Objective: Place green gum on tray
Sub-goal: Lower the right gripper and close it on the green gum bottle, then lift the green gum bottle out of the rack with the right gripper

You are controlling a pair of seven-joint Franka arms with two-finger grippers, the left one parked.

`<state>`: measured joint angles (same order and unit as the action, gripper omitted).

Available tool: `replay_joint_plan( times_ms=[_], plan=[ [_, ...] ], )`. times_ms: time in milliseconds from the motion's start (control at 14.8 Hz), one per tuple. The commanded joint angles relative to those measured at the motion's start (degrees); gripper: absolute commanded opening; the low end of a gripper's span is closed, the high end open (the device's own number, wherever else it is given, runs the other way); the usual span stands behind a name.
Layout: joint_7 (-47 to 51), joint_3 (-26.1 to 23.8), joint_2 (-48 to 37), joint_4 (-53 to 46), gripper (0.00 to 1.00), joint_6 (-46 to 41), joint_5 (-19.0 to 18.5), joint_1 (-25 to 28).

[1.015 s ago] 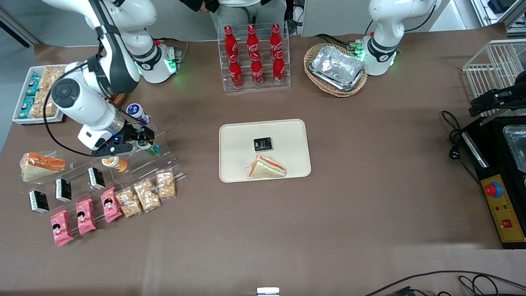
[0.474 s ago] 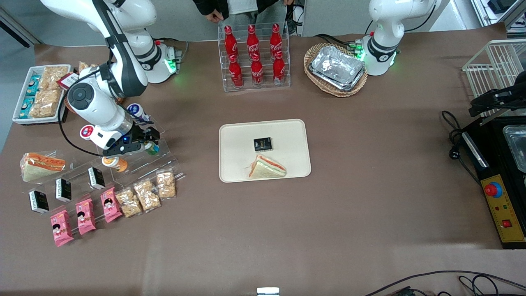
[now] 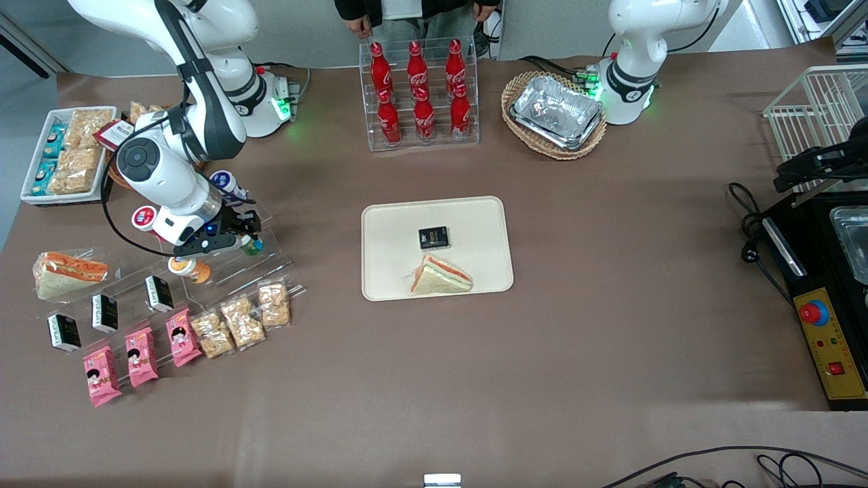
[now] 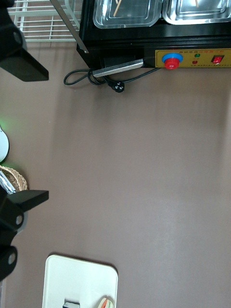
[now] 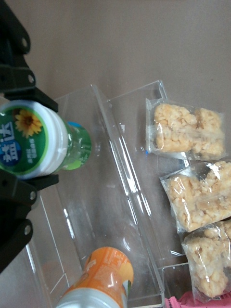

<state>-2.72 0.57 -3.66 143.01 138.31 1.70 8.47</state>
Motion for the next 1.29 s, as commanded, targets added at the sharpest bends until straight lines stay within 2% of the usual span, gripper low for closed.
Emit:
replay_joint_plan(
  times_ms=[0, 406, 541, 744, 947, 1218],
  plan=[
    [-1.6, 0.0, -0.2, 0.7, 0.41, 1.4, -0.1, -0.1],
    [-2.7, 0.1, -4.8, -1.7, 0.31, -2.6, -0.2, -0.1],
    [-2.8, 0.2, -7.3, -6.7, 0.31, -11.3, -0.2, -0.1],
    [-2.0, 0.0, -7.5, -20.3, 0.31, -29.7, -0.1, 0.0],
    [0.2, -0.5, -7.2, -29.3, 0.31, -40.1, 0.9, 0.8],
    [17.7, -0.4, -7.3, -32.0, 0.31, -43.6, 2.1, 12.9]
  ],
)
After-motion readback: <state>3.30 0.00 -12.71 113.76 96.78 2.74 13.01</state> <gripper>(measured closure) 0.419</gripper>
